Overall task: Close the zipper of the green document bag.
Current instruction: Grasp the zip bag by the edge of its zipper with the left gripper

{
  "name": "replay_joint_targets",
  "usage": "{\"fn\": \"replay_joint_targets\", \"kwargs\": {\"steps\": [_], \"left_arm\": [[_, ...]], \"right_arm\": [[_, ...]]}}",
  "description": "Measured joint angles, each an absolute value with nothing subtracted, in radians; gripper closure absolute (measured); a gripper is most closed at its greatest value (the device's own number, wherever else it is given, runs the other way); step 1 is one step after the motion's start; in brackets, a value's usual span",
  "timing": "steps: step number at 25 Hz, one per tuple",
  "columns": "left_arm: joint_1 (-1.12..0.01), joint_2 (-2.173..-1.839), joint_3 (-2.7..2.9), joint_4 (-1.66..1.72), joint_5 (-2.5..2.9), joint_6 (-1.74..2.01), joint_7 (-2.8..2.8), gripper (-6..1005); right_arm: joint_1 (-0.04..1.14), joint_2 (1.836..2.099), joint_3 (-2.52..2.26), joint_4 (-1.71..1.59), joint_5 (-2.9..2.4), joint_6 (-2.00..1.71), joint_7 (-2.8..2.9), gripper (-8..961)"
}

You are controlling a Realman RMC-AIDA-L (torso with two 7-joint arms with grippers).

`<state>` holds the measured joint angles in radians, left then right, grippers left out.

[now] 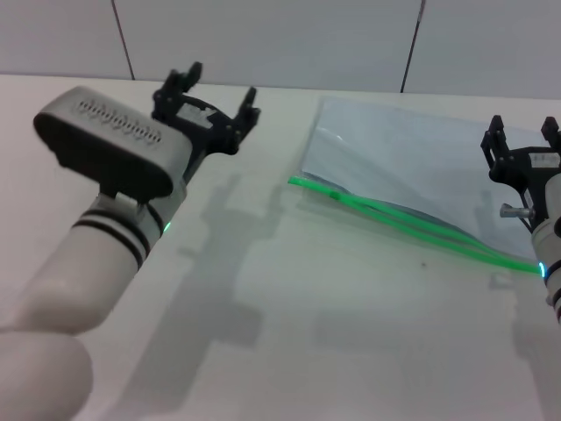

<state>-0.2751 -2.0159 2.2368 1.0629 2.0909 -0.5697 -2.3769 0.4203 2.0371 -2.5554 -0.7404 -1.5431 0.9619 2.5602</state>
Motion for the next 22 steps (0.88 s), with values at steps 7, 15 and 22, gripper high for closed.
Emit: {"fn": "replay_joint_targets", "kwargs": {"steps": [7,15,22], "left_arm": [[-0.273,-1.984,2.037,1.265,2.108,-0.033,-2.363,237],[-0.316,-1.942,1.85,1.408,2.222,0.508,-2.287,236],[-0.375,-2.015,1.84,1.434,2.6,0.699,-2.284,236]], "right_arm": [[0.42,2.037,-2.555,-0.74,-1.543,0.947,2.56,257],[0.424,2.037,-2.555,-0.734,-1.543,0.938,2.562,257],[0.427,2.037,-2.555,-0.73,-1.543,0.921,2.562,256]]}}
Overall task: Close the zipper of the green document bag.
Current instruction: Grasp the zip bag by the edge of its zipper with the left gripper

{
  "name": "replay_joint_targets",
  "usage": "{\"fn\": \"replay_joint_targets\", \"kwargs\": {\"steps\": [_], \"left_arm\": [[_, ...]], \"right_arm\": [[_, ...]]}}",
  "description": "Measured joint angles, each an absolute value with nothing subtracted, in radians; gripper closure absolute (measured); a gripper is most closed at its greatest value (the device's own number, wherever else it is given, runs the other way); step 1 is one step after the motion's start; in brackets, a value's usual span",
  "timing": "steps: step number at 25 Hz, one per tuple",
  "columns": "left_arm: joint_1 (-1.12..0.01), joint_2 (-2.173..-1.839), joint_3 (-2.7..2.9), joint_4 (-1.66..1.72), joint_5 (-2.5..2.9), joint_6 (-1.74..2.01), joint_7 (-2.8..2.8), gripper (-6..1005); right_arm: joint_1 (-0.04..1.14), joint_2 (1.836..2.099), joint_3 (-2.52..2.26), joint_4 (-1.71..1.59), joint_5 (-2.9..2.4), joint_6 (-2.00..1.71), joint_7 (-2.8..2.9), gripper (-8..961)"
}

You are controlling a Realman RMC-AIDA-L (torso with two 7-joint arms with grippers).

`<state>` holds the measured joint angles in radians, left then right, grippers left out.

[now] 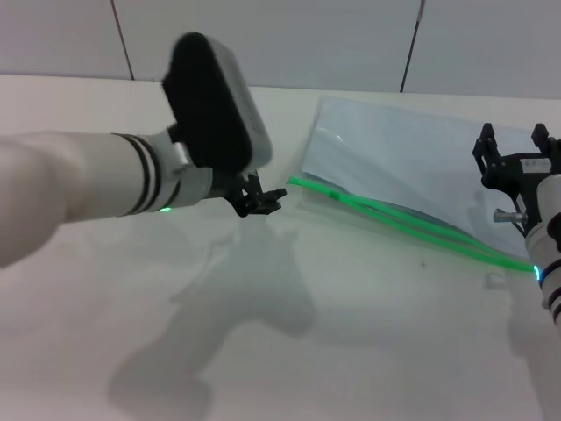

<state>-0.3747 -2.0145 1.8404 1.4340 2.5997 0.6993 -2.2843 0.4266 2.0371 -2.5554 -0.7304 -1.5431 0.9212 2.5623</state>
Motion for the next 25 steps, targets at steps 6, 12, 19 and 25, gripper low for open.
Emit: {"fn": "replay_joint_targets", "kwargs": {"steps": [6,12,19,25], "left_arm": [[-0.423,-2.028,1.894,1.411,2.731,0.713,-2.293,235],[-0.488,-2.029,1.925,1.335,2.807,0.71,-2.291,237],[-0.549,-2.031,1.958,1.25,2.838,0.657,-2.29,239],[-0.568,-2.032,2.012,1.218,2.844,0.573,-2.286,241]], "right_arm": [[0.43,2.037,-2.555,-0.728,-1.543,0.92,2.563,256],[0.438,2.037,-2.555,-0.722,-1.543,0.913,2.565,257],[0.441,2.037,-2.555,-0.721,-1.543,0.913,2.565,257],[0.444,2.037,-2.555,-0.719,-1.543,0.913,2.566,256]]}}
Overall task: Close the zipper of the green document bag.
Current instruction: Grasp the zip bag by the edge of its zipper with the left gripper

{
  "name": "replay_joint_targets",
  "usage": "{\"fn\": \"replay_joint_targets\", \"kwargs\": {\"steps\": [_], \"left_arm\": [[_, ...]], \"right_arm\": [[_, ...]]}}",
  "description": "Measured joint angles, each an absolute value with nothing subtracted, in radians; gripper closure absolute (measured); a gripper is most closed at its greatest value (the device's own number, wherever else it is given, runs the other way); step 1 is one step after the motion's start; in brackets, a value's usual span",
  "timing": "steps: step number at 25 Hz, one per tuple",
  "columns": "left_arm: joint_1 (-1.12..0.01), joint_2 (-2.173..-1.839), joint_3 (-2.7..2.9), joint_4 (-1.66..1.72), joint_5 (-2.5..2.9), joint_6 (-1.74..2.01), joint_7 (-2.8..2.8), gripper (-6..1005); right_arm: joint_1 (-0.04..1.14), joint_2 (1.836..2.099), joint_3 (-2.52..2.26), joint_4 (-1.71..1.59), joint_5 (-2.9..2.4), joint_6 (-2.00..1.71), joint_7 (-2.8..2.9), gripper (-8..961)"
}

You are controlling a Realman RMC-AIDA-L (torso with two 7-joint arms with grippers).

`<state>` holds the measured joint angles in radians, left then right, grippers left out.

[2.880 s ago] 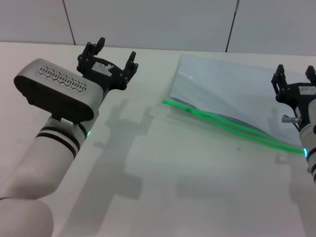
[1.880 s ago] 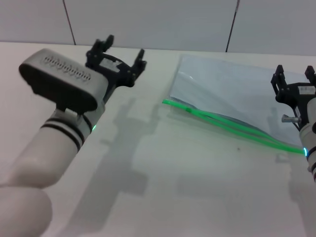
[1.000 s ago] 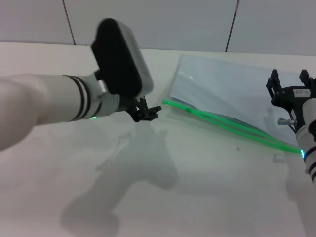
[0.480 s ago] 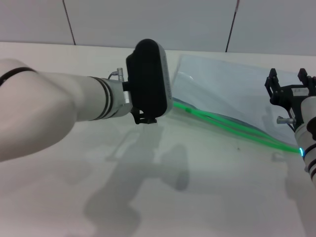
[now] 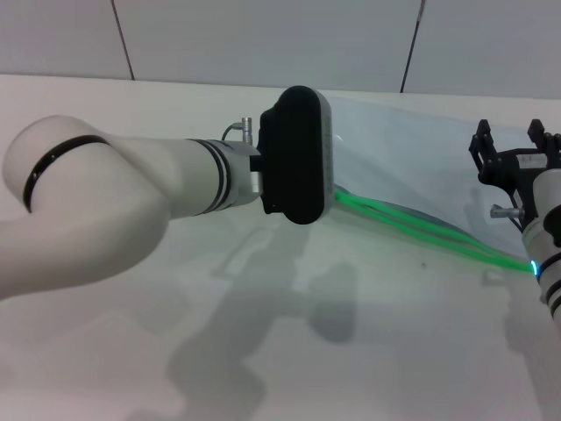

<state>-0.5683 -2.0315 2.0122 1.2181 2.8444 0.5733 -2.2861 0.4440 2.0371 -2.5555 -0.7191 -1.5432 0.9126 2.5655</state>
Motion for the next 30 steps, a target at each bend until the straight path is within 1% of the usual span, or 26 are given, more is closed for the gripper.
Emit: {"fn": "replay_joint_targets", "kwargs": {"steps": [6,16,23,30], "left_arm": [[-0.604,-2.032,2.035,1.159,2.851,0.529,-2.284,255],[-0.617,-2.033,2.064,1.073,2.87,0.406,-2.282,289],[-0.666,-2.035,2.066,0.977,2.859,0.324,-2.282,312],[-0.675,-2.039,2.092,0.957,2.847,0.26,-2.284,336]], "right_arm": [[0.448,2.037,-2.555,-0.719,-1.543,0.911,2.566,256],[0.451,2.039,-2.555,-0.718,-1.543,0.911,2.565,257],[0.453,2.039,-2.555,-0.718,-1.543,0.911,2.563,256],[0.458,2.04,-2.556,-0.718,-1.543,0.911,2.562,256]]}}
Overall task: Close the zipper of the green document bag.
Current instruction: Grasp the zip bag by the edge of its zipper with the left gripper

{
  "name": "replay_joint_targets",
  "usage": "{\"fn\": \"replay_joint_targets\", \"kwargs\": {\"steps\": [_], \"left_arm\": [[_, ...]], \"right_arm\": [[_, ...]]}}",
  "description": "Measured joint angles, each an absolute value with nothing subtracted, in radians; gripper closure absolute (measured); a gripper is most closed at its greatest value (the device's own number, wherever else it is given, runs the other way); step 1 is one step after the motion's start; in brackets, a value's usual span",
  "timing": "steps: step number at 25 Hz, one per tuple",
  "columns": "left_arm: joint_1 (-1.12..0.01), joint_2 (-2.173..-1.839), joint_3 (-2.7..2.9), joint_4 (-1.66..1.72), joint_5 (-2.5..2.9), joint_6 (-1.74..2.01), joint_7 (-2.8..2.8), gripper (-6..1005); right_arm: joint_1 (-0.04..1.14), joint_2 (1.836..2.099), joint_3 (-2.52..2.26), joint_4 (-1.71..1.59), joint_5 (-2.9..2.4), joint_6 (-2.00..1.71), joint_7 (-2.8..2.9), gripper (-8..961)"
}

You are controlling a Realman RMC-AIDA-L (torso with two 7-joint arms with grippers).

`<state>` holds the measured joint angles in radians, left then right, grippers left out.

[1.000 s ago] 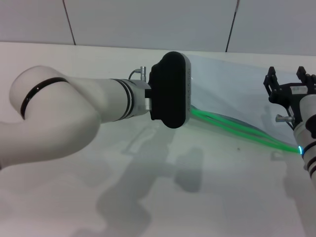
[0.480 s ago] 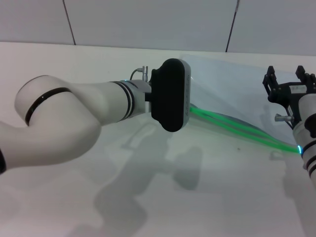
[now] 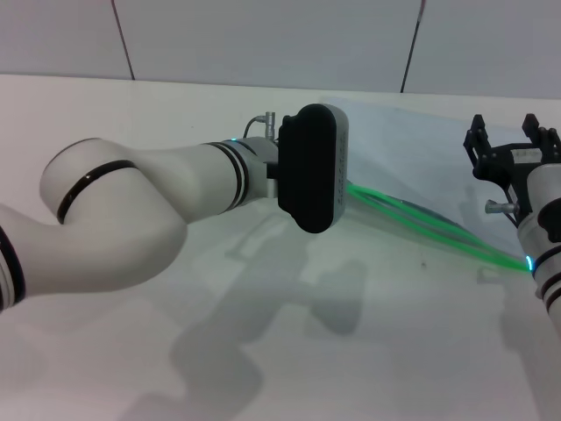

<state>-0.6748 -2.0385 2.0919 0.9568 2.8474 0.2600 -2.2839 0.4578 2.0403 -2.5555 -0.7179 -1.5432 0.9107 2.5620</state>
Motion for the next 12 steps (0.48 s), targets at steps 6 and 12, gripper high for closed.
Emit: {"fn": "replay_joint_targets", "kwargs": {"steps": [6,12], "left_arm": [[-0.695,-2.04,2.107,0.936,2.825,0.239,-2.291,356],[-0.704,-2.039,2.107,0.918,2.797,0.236,-2.29,376]], "right_arm": [[0.46,2.04,-2.555,-0.718,-1.543,0.91,2.562,257],[0.46,2.04,-2.555,-0.718,-1.543,0.91,2.562,257]]}}
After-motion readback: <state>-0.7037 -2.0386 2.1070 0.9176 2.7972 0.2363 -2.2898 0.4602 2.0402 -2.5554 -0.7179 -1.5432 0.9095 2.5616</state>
